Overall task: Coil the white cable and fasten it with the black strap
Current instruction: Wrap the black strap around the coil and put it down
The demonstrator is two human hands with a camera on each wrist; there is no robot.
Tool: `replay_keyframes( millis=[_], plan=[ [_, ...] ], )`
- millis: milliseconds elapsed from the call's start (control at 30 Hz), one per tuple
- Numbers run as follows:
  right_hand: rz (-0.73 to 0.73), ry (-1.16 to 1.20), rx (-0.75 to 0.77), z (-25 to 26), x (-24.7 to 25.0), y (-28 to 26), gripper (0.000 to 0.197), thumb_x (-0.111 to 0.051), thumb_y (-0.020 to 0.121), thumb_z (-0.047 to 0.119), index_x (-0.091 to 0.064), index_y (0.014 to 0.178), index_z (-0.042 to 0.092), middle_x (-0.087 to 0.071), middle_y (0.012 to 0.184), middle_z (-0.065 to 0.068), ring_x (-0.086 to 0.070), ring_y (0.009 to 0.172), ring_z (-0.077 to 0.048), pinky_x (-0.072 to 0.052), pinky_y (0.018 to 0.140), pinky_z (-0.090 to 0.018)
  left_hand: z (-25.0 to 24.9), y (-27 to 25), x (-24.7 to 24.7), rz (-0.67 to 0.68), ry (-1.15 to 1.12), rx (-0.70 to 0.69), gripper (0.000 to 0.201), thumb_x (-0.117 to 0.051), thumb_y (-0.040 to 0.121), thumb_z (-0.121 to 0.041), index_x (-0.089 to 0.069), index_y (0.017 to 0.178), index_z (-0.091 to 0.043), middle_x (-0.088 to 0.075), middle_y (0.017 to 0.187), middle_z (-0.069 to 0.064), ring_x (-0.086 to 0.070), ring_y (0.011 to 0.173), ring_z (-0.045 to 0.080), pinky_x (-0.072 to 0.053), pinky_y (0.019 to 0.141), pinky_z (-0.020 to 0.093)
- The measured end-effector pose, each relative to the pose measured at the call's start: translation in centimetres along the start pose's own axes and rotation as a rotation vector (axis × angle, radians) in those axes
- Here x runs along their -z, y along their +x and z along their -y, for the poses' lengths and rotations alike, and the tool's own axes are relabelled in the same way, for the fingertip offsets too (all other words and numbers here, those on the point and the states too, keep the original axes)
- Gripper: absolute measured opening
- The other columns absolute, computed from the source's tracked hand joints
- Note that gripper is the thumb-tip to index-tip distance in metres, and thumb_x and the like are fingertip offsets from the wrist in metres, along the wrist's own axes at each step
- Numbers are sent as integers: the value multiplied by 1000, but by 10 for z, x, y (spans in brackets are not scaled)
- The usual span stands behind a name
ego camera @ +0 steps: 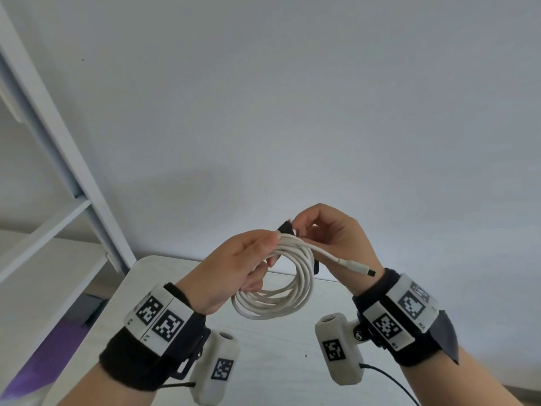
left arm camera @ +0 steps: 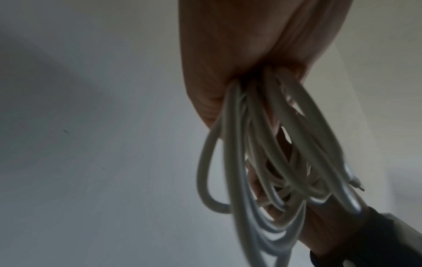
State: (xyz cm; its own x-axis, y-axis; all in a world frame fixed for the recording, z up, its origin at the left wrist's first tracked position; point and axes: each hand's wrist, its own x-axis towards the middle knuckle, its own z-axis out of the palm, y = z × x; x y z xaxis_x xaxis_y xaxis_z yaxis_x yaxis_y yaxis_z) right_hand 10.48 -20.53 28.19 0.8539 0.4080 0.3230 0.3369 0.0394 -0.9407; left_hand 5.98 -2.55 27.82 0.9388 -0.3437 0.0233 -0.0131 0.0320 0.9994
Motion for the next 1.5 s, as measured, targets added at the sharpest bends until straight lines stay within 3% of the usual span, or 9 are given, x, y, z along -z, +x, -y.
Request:
replay_keyframes(
  millis=[200, 433, 667, 933, 1033, 1233, 1367, 1433, 1500],
  plan=[
    [-22, -94, -16, -1, 0, 1, 19, -70, 70, 1, -54, 68, 11, -52, 62, -9, -46, 49, -14, -41, 47, -27, 0, 1, 1, -6, 20, 9, 36, -45, 87, -42, -49, 57, -21, -25, 43, -3, -20, 35, 8, -29, 43, 18],
    [30, -102, -90, -9, 4, 0, 17, -69, 75, 1, -55, 72, 10, -57, 66, -3, -53, 58, -28, -45, 60, -44, -1, 2, -2, -22, 91, 20, 40, -46, 85, -46, -50, 68, -10, -23, 45, -1, -19, 38, 10, -29, 44, 19],
    [-18, -212, -203, -20, 2, 4, 27, -60, 79, -6, -51, 60, 10, -51, 51, 0, -45, 41, -7, -38, 41, -16, -1, 2, -6, 3, 94, -25, 39, -47, 92, -42, -53, 69, -11, -24, 45, -1, -20, 38, 11, -29, 44, 16],
    [188, 24, -363, -21, -7, 4, 43, -44, 93, 17, -67, 56, 18, -66, 54, 2, -62, 52, -10, -49, 56, -26, -1, 7, -7, -34, 43, -36, 32, -48, 87, -41, -58, 67, -18, -42, 46, -10, -24, 36, 4, -29, 41, 13],
    [23, 254, -367, -23, -1, -2, 56, -29, 89, 45, -64, 73, 4, -65, 63, -3, -60, 56, -15, -48, 54, -23, -1, 10, -5, -91, 76, -20, 38, -48, 80, -46, -53, 67, -11, -29, 42, -10, -19, 37, 7, -27, 41, 15],
    [-553, 242, -54, -15, 14, -14, 30, -41, 95, 18, -54, 68, 13, -53, 64, 2, -45, 55, -12, -39, 52, -23, 4, 22, 8, -223, 107, 10, 41, -51, 79, -53, -55, 65, -14, -22, 55, 8, -16, 45, 16, -21, 46, 25],
    [-372, -75, 286, 8, -5, -35, 26, -46, 84, 19, -51, 59, 19, -51, 57, 8, -44, 51, -13, -44, 54, -25, 6, 34, 14, -318, 142, 14, 42, -51, 87, -49, -58, 72, -11, -37, 73, 17, -22, 44, 14, -25, 45, 24],
    [-183, -263, 370, 8, -18, -43, 23, -51, 84, 20, -57, 62, 19, -58, 62, 7, -52, 55, -13, -47, 56, -31, 7, 40, 14, -361, 158, 17, 41, -48, 92, -44, -57, 68, -12, -37, 58, 12, -25, 40, 10, -28, 43, 21],
    [-38, -444, 271, -1, -29, -45, 18, -54, 85, 25, -66, 75, 16, -65, 81, 5, -57, 63, -10, -47, 57, -22, 7, 43, 12, -386, 188, 10, 41, -47, 93, -43, -55, 65, -14, -31, 40, -7, -26, 35, 7, -28, 41, 18]
  ],
)
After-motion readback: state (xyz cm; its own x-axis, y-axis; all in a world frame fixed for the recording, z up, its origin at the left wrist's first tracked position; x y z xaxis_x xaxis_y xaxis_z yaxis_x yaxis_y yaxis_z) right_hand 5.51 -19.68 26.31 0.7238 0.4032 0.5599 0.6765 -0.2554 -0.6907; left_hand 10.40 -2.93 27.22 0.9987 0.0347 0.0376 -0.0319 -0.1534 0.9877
